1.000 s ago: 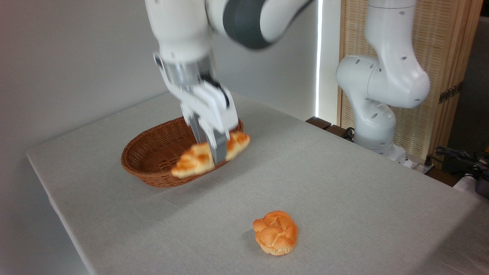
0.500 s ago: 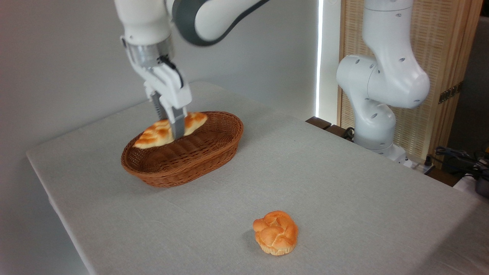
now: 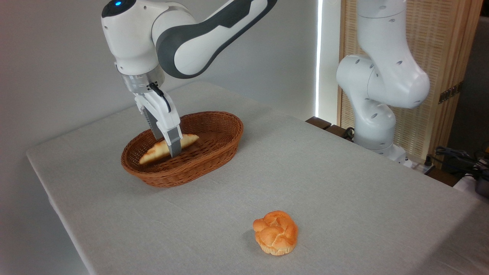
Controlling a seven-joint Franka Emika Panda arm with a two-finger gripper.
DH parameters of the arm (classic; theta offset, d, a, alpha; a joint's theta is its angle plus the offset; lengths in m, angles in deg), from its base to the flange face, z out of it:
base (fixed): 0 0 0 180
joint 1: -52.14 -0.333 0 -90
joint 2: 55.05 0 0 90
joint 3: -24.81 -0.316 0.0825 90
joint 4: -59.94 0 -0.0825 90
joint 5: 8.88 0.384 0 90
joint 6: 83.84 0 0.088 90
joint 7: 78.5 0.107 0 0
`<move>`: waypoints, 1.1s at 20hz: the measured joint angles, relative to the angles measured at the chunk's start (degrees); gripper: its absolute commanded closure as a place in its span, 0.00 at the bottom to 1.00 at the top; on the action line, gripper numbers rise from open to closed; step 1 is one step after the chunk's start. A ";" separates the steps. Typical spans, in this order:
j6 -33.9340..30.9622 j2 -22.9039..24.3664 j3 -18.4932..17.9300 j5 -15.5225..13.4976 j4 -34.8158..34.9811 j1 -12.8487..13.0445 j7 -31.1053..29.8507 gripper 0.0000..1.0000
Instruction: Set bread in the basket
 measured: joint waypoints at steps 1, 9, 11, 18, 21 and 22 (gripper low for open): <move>0.00 0.07 0.00 0.02 -0.03 -0.02 0.00 0.00; -9.45 8.30 -5.74 7.06 -4.03 -1.64 5.31 0.00; -15.66 9.93 -8.07 7.15 -7.04 -2.92 11.89 0.00; -20.47 10.43 -17.07 7.10 -11.85 -4.33 21.11 0.00; -22.27 10.43 -17.09 7.10 -11.90 -4.20 21.10 0.00; -23.02 10.43 -17.18 7.10 -11.90 -4.19 21.09 0.00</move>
